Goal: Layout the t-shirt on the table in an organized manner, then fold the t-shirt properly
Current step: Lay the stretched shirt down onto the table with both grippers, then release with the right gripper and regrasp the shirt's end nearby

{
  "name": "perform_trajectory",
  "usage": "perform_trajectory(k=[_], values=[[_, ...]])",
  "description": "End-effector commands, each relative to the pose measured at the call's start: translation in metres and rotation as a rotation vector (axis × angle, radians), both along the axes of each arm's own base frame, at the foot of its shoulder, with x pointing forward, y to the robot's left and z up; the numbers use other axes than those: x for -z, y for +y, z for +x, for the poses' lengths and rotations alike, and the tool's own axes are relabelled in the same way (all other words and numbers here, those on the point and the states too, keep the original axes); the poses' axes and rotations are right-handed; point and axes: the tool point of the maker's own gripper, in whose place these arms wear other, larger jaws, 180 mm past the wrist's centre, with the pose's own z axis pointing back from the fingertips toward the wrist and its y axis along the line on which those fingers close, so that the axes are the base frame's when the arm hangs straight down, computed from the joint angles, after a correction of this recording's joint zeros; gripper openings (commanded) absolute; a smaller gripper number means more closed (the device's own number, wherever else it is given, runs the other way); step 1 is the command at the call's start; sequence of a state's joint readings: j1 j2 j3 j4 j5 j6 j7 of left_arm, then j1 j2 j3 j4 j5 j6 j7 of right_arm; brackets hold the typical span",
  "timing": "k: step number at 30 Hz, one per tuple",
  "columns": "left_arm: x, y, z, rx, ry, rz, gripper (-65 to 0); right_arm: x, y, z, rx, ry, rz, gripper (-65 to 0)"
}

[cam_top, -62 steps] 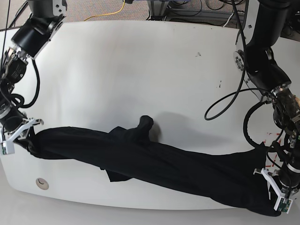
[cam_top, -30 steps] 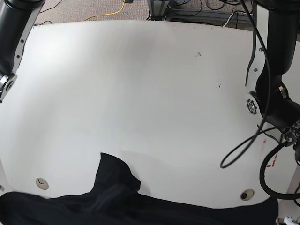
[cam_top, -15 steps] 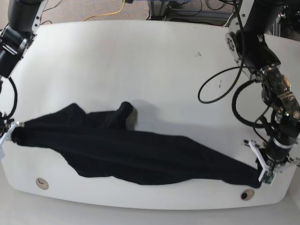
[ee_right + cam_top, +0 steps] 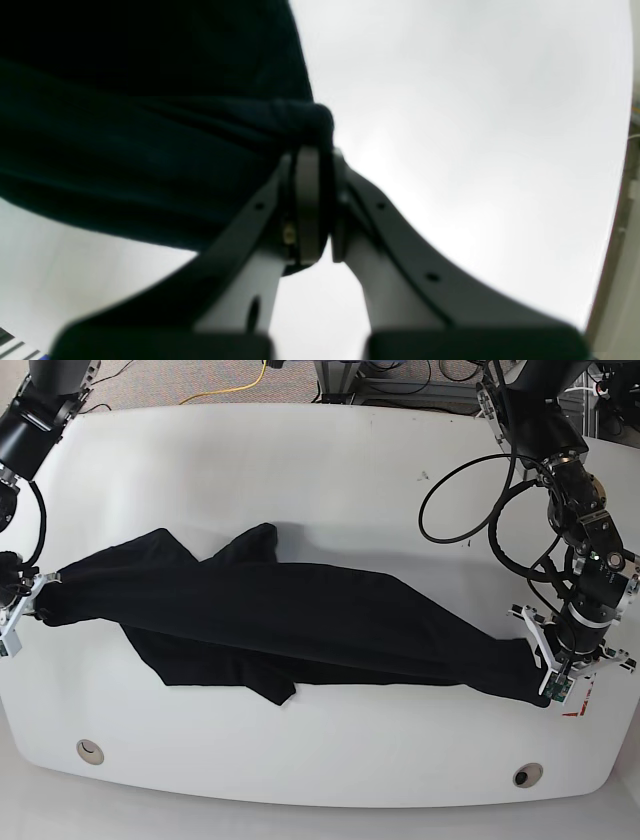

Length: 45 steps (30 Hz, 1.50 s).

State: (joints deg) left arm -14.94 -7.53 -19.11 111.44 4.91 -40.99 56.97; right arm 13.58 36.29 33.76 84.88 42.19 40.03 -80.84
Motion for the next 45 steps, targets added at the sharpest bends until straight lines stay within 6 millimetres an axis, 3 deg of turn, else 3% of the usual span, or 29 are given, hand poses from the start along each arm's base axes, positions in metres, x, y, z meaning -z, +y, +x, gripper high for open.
perform_trajectory(k=[1,3,7,14,17,20,24,29,33,37,45], values=[[-0.007,0.003,0.008,-0.001,-0.041,-0.007,-64.9,0.008,0.002,0.008,0.025,-0.005,0.059,-65.0],[0.005,-0.003,0.008,0.011,-0.023,-0.032,-64.9,0.015,0.008,0.015,0.035,-0.02,0.118,-65.0],[0.024,-0.004,0.005,0.01,0.024,-0.052,-64.9,0.054,0.029,0.02,0.035,0.043,0.216,-65.0],[0.057,-0.001,-0.005,0.003,0.109,-0.073,-64.9,0.082,0.045,0.029,0.042,0.026,0.249,-64.7],[0.066,0.002,-0.005,-0.002,0.136,-0.081,-64.9,0.089,0.046,0.032,0.062,0.014,0.261,-61.0],[0.074,0.009,-0.006,-0.008,0.164,-0.076,-65.0,0.088,0.045,0.044,0.079,-0.019,0.277,-51.2],[0.075,0.008,-0.003,0.0,0.156,-0.086,-65.0,0.092,0.05,0.053,0.094,-0.035,0.301,-33.1],[0.071,0.002,0.001,0.028,0.113,-0.103,-65.0,0.091,0.052,0.052,0.09,-0.033,0.319,-14.6],[0.071,0.003,0.001,0.027,0.113,-0.101,-65.0,0.096,0.058,0.03,0.082,-0.009,0.362,-6.2],[0.07,0.003,0.001,0.028,0.109,-0.101,-65.0,0.092,0.053,0.002,0.11,-0.036,0.404,-5.9],[0.07,0.001,0.001,0.03,0.109,-0.105,-65.0,0.104,0.059,-0.043,0.188,-0.054,0.511,-5.9]])
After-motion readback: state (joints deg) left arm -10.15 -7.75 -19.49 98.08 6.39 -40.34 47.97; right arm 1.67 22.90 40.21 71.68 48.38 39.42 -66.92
